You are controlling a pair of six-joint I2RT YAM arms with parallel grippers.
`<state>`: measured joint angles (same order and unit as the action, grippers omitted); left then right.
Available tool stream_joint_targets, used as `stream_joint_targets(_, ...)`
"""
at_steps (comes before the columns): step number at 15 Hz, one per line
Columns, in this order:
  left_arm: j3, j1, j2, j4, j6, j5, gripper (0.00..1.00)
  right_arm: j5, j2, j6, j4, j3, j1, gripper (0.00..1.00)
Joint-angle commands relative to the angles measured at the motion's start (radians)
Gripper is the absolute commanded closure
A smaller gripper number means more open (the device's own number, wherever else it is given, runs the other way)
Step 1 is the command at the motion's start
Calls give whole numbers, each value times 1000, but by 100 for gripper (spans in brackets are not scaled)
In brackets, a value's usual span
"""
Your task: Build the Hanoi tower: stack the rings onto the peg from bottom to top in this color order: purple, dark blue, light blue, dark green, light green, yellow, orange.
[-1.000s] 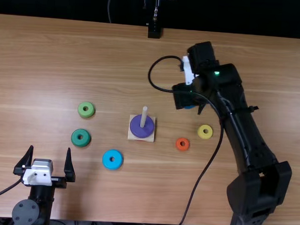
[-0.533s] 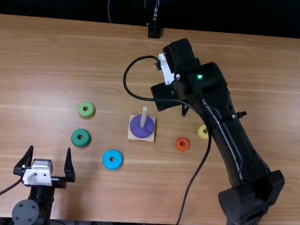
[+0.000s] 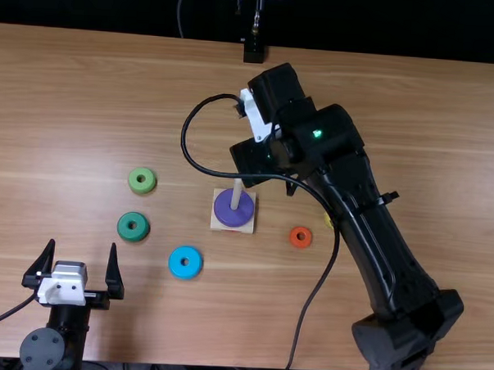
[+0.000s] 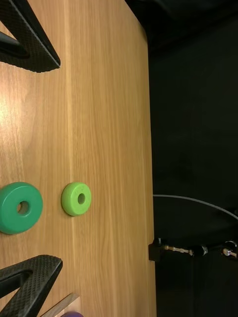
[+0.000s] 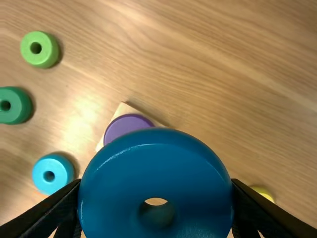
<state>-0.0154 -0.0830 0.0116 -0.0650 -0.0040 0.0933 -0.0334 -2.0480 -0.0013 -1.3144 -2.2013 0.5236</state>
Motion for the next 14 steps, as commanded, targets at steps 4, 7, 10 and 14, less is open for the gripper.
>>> stream_joint_targets(4,15,8,-12,-34,2,8,0,-11,49,3,-1,-31,38,100)
stream_joint_targets(7,15,6,-12,-36,2,8,0,-14,48,3,-1,-31,49,100)
stream_joint_targets(10,15,6,-12,-34,2,6,0,-16,48,7,-1,-26,62,100)
stream_joint_targets(14,15,6,-12,-34,2,6,0,-18,46,9,-3,-15,88,100)
